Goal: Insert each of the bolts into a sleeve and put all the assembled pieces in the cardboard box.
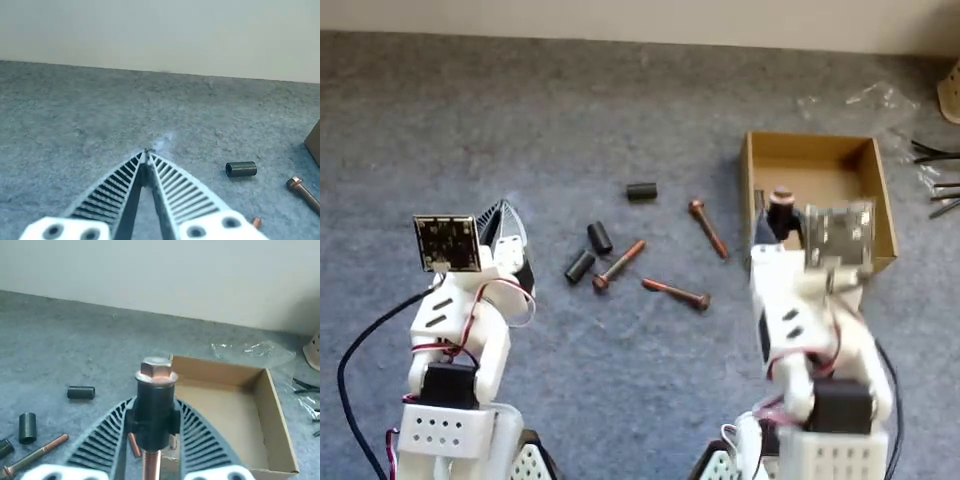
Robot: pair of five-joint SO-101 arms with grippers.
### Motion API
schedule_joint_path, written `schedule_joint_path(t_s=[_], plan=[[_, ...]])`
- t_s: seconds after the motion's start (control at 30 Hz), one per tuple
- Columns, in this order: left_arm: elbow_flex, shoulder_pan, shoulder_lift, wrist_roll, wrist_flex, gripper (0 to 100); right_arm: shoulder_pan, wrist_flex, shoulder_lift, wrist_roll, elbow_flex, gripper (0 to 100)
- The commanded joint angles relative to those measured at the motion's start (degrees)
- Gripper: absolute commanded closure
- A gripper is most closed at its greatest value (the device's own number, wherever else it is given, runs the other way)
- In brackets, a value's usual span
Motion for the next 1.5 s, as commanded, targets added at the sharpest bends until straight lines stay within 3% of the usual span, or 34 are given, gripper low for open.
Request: schedule_joint_path(t_s=[0.0, 0.33, 0.77, 0.93, 1.3, 1.47], plan=[[0.0, -0.4, -0.8, 0.3, 0.1, 100, 2.5, 2.6, 12.4, 0.7, -11.6, 99.3], [1.3, 0.5, -0.8, 0.3, 0.0, 100, 5.3, 9.5, 40.6, 1.1, -31.3, 99.3], [2.5, 2.3, -0.8, 0.2, 0.0, 100, 7.5, 9.4, 73.4, 1.2, -49.9, 98.8], [2.6, 2.4, -0.8, 0.2, 0.0, 100, 7.9, 9.4, 85.1, 7.0, -57.9, 98.8], [3.2, 2.4, -0.8, 0.1, -0.4, 100, 9.9, 9.8, 102.7, 7.1, -74.4, 98.8], [4.7, 2.4, -0.8, 0.1, -3.3, 100, 9.7, 15.1, 104.9, 7.1, -77.6, 96.2]])
